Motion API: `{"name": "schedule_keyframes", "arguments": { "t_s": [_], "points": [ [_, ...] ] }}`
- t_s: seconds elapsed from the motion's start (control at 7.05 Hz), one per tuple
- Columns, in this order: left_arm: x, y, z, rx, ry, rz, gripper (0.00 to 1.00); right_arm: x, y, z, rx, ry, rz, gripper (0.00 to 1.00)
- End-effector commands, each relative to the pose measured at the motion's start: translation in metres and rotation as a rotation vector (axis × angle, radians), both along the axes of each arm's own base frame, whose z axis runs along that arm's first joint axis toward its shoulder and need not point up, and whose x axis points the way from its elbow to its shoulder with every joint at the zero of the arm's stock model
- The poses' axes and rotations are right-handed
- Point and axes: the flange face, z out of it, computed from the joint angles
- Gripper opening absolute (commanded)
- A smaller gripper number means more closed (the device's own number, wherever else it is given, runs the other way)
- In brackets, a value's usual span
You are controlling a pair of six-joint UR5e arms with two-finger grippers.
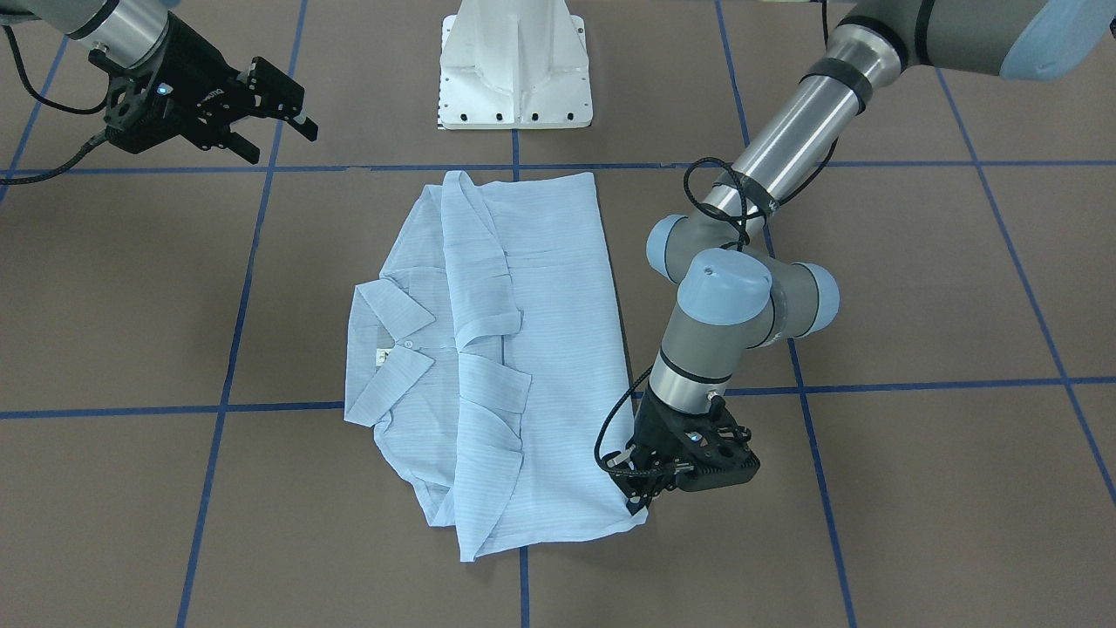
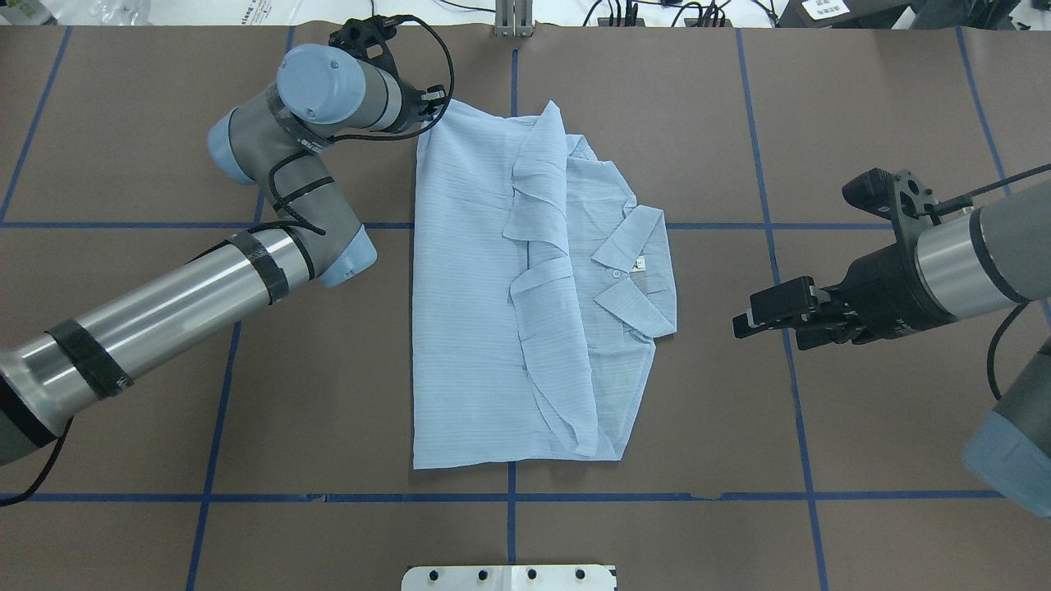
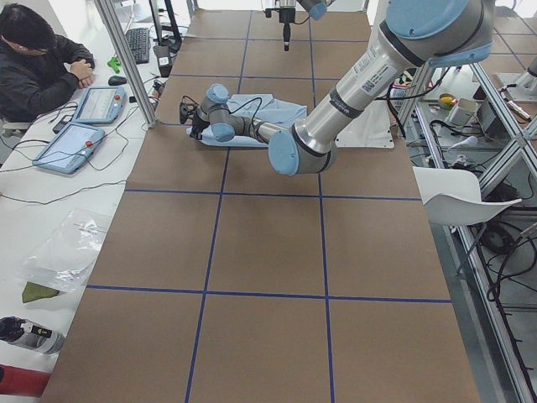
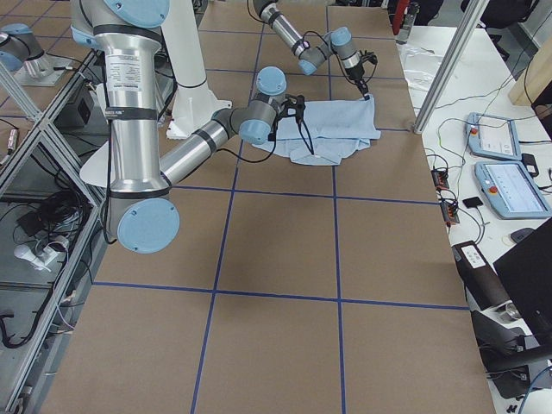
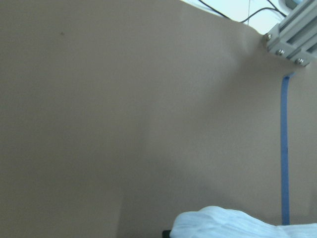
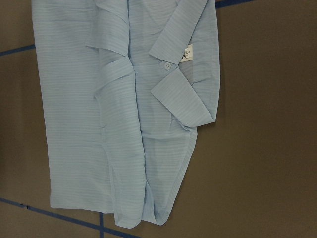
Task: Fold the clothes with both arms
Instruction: 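Pull the corner away from the robot with the left gripper while the right gripper releases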
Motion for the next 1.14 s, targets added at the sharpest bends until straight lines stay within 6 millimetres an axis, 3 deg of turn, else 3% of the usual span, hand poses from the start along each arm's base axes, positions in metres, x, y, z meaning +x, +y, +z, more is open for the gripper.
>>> {"name": "schedule_keyframes", "arguments": {
  "t_s": [0.0,0.14,0.28,0.43,0.71,0.99],
  "points": [
    [0.001,-0.003,0.0,0.02,0.004,-0.016,0.0,-0.001,-0.002,0.001,0.001,0.004,0.008,1.0],
    [0.0,-0.003,0.001,0.021,0.001,-0.015,0.61,-0.003,-0.006,-0.004,0.016,0.001,0.026,1.0],
    [0.0,-0.002,0.001,0.045,-0.017,-0.001,1.0,-0.004,-0.008,-0.004,0.017,0.004,0.031,1.0],
    [-0.002,-0.002,-0.002,0.054,-0.016,0.001,1.0,-0.006,-0.009,-0.007,0.023,-0.001,0.031,1.0],
    [-0.029,-0.008,-0.02,-0.015,-0.026,0.077,1.0,-0.023,-0.009,-0.012,0.035,-0.003,0.014,1.0],
    [-0.084,0.042,-0.001,-0.018,-0.056,0.133,1.0,-0.059,-0.006,-0.026,0.08,0.005,0.032,1.0]
  ]
}}
